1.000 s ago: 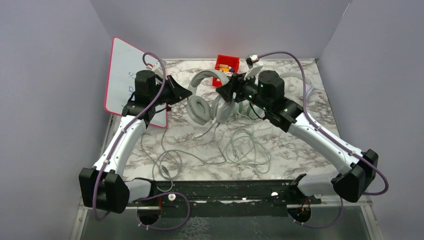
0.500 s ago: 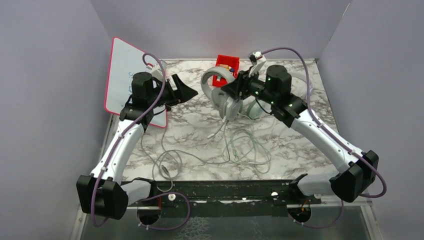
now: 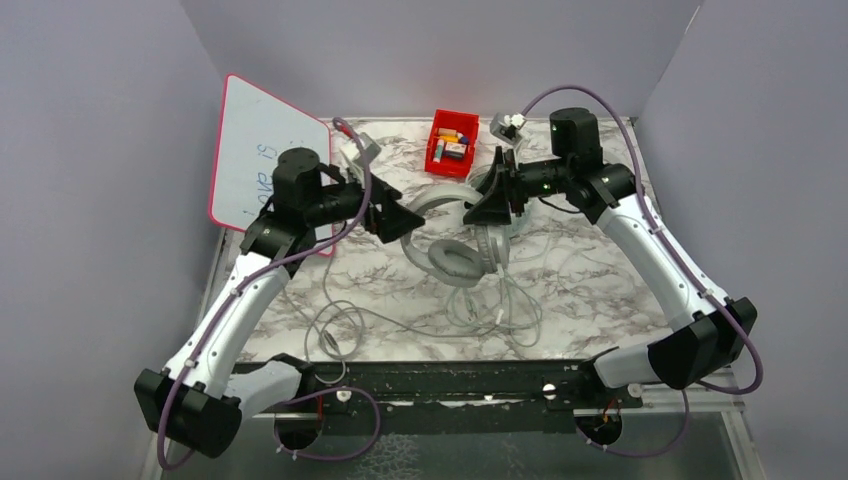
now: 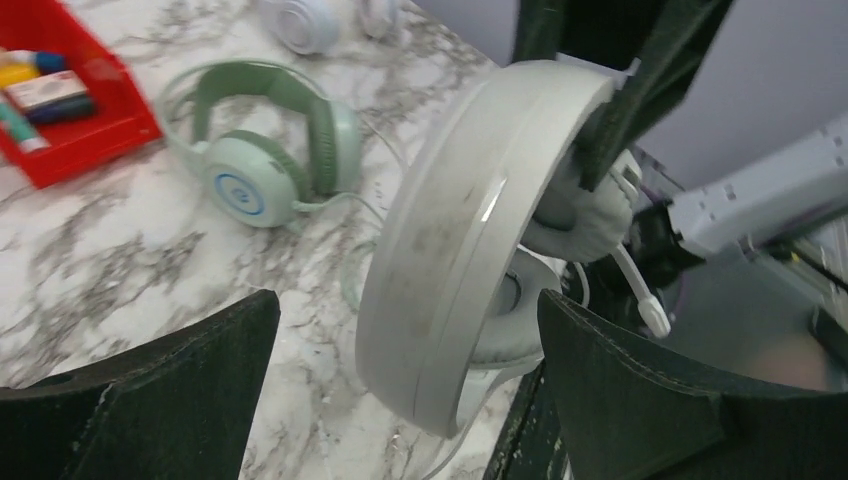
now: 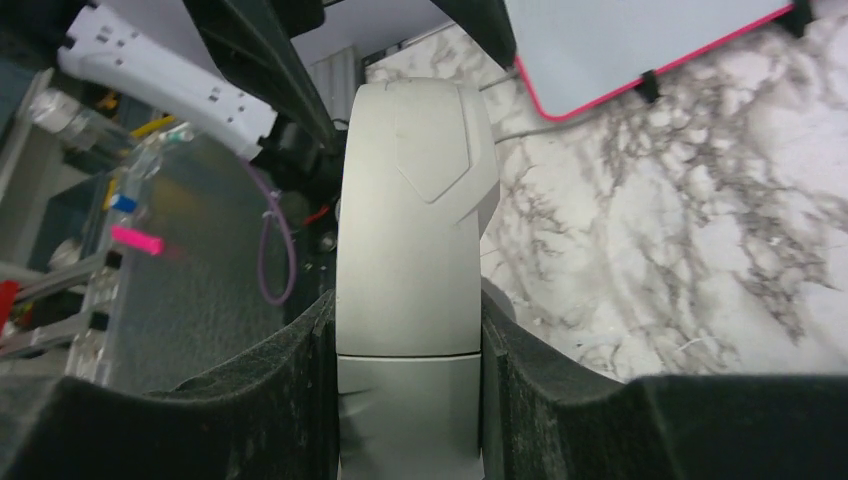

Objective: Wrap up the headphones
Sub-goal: Pick up the headphones from the center of the board.

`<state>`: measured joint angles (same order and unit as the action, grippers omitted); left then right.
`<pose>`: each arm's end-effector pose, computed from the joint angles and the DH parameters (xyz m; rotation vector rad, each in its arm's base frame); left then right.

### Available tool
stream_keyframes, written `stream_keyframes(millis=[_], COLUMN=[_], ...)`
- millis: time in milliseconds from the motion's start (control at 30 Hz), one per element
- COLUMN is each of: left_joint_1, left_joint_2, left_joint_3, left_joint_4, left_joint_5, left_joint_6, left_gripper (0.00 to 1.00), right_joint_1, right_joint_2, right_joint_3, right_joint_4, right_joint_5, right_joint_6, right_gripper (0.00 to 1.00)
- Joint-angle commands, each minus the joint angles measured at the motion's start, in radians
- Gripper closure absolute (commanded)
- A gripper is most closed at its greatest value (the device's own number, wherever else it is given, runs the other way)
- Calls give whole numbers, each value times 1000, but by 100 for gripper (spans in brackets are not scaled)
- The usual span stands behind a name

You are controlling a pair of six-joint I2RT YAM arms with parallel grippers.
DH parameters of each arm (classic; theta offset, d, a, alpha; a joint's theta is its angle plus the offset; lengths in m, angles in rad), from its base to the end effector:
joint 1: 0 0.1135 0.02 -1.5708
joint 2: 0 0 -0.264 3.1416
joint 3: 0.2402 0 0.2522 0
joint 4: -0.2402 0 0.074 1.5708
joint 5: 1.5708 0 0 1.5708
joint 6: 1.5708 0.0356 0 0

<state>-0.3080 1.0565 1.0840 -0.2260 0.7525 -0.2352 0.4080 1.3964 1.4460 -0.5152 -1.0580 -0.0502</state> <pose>0.2131 -0.0933 0.3903 0.6283 1.7251 -1.0485 0.2609 0.1466 0.4045 -1.0903 1.6821 1.2917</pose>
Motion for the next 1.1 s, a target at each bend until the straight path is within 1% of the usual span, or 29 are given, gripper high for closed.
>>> stream_keyframes(millis=[0, 67, 167, 267, 300, 333, 433, 533, 600, 667, 700, 767, 867, 900, 933, 967, 1033, 1067], left_joint_1=[-133, -174, -226, -235, -235, -235, -235, -235, -235, -235, -235, -235, -235, -235, -235, -235, -234, -234], left_joint_2=[74, 96, 113, 113, 111, 108, 98, 81, 69, 70, 75, 82, 86, 88, 91, 91, 91, 91], left_joint_3=[82, 84, 85, 95, 103, 109, 117, 119, 112, 108, 110, 115, 121, 126, 131, 138, 152, 161], left_joint_4=[-86, -100, -111, -139, -154, -168, -194, -238, -249, -250, -254, -263, -266, -266, -266, -267, -270, -273], left_joint_5=[115, 145, 192, 152, 139, 134, 120, 56, 35, 53, 58, 49, 22, 14, 6, -3, -54, -73], left_joint_6=[165, 177, 188, 194, 200, 205, 211, 228, 231, 230, 229, 230, 219, 210, 197, 182, 141, 121], left_gripper=[1, 3, 10, 31, 36, 38, 39, 39, 42, 49, 56, 72, 99, 100, 100, 100, 100, 100], right_joint_1=[2, 6, 9, 11, 11, 11, 11, 11, 11, 11, 11, 11, 11, 11, 11, 11, 11, 8], right_joint_2=[9, 8, 2, -1, -3, -6, -6, -7, -9, -12, -13, -10, 3, 6, 6, 4, 2, 1], right_joint_3=[17, 9, 6, 13, 15, 14, 9, 4, 2, 4, 4, 8, 20, 24, 24, 20, 18, 22], right_joint_4=[-185, -193, -205, -246, -257, -264, -265, -267, -261, -255, -253, -255, -259, -245, -218, -183, -140, -129], right_joint_5=[-210, -228, -224, -227, -225, -223, -194, -189, -194, -204, -208, -207, -190, -165, -121, -58, 117, 228], right_joint_6=[-135, -134, -132, -164, -175, -182, -182, -186, -180, -178, -178, -179, -178, -158, -124, -81, -8, 28], right_gripper=[99, 99, 99, 99, 99, 99, 99, 99, 99, 99, 99, 99, 99, 97, 90, 79, 50, 32])
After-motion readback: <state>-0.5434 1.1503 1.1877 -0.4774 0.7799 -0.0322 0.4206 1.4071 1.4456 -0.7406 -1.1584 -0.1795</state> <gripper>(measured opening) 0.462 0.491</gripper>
